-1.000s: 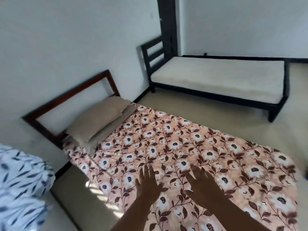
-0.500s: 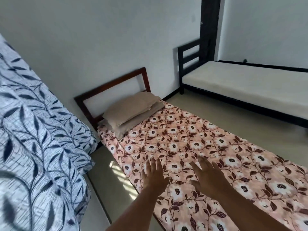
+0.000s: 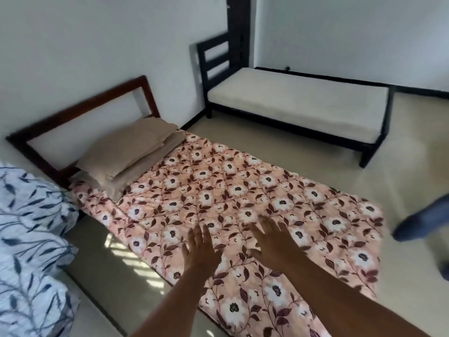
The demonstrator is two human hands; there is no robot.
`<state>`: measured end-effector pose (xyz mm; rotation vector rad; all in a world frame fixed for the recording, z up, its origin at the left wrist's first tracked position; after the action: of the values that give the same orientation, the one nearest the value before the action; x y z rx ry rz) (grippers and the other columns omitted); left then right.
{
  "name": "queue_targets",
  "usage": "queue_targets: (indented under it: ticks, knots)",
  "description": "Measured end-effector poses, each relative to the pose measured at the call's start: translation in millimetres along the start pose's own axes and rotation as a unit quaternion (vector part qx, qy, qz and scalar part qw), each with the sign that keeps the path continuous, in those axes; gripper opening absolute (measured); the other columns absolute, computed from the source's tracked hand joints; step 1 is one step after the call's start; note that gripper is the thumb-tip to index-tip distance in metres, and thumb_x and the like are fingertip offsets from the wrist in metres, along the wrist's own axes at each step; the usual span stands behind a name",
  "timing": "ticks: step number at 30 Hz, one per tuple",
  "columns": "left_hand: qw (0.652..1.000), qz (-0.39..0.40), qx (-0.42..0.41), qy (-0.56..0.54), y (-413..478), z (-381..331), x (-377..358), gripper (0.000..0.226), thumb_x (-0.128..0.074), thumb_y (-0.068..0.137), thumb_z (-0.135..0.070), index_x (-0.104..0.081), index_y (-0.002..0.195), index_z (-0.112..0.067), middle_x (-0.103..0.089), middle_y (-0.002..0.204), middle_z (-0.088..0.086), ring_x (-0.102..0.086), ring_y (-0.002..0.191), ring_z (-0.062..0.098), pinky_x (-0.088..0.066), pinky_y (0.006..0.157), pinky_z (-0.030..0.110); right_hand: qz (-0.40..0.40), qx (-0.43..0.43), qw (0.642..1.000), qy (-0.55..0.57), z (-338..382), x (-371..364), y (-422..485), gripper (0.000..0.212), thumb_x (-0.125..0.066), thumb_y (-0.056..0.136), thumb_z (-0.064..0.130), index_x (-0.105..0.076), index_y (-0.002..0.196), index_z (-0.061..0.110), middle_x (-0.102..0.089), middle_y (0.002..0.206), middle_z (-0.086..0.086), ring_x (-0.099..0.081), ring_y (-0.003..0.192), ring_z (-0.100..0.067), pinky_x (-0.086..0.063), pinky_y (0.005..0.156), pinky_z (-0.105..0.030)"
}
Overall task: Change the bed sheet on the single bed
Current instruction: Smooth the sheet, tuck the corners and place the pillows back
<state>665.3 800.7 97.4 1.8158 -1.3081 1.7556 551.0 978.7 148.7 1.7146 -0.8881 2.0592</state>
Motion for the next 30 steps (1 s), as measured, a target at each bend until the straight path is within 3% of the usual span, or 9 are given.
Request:
queue_targets:
  ticks: [2,7,14,19,25,30]
  knots:
    - [1.000,0.000,-0.008,0.012,1,-10,-3,0.094,-0.036,0.098,-0.064,0.018,0.156,-0.013,0.022,0.164,0.013,0.019,0.151,0.034,-0.002,0.121,0.057,0.004,-0.009,1.000,-0.005,-12,-1,-13,0.089,-0.016,0.089,0.074,-0.014,0.162,0.023,0.000,0.169,-0.015,-0.004,0.156,-0.032,-0.008,0.124,-0.052]
    - [0.999,-0.013,-0.046,0.015,-6,-68,-14,0.093,-0.045,0.097,-0.060,0.005,0.160,-0.014,0.010,0.168,0.010,0.009,0.154,0.033,-0.009,0.121,0.057,-0.018,-0.050,0.998,0.014,-69,-10,-51,0.076,-0.048,0.097,0.060,-0.025,0.159,0.023,-0.010,0.169,-0.015,-0.009,0.156,-0.032,-0.012,0.122,-0.053]
    - [0.996,0.003,-0.078,0.042,-27,-175,-54,0.092,-0.040,0.097,-0.063,0.007,0.159,-0.014,0.013,0.167,0.010,0.012,0.154,0.033,-0.010,0.121,0.058,-0.018,-0.083,0.996,0.014,-179,-23,-113,0.075,-0.046,0.099,0.059,-0.021,0.160,0.023,-0.006,0.169,-0.016,-0.008,0.156,-0.032,-0.010,0.124,-0.054]
    - [0.997,-0.009,-0.048,0.059,-52,-254,-95,0.093,-0.035,0.098,-0.065,0.012,0.158,-0.014,0.015,0.167,0.010,0.011,0.154,0.034,-0.012,0.119,0.059,-0.005,-0.058,0.998,0.018,-278,-45,-151,0.078,-0.046,0.098,0.060,-0.018,0.161,0.022,-0.005,0.169,-0.015,-0.005,0.156,-0.031,-0.008,0.123,-0.053]
    - [0.998,-0.002,0.046,0.035,-109,-355,-148,0.093,-0.033,0.096,-0.068,0.008,0.159,-0.013,0.012,0.167,0.010,0.008,0.154,0.033,-0.012,0.121,0.059,0.001,-0.006,1.000,0.020,-385,-57,-208,0.078,-0.044,0.099,0.059,-0.017,0.161,0.021,-0.003,0.169,-0.016,-0.005,0.156,-0.031,-0.008,0.123,-0.052]
    - [0.999,0.003,0.041,-0.002,-138,-432,-160,0.093,-0.036,0.097,-0.065,0.010,0.159,-0.013,0.017,0.167,0.009,0.012,0.154,0.031,-0.008,0.122,0.058,0.002,0.014,1.000,0.027,-430,-60,-236,0.079,-0.045,0.098,0.060,-0.018,0.161,0.021,-0.006,0.169,-0.017,-0.006,0.156,-0.030,-0.011,0.123,-0.050]
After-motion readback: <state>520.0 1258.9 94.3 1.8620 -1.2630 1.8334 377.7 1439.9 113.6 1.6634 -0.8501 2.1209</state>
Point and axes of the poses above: each hand's wrist, its own y-axis towards the middle knuckle, its own x-axis out of the back of the hand, z = x × y, the point moved 6 cm from there along y, towards the middle knuckle
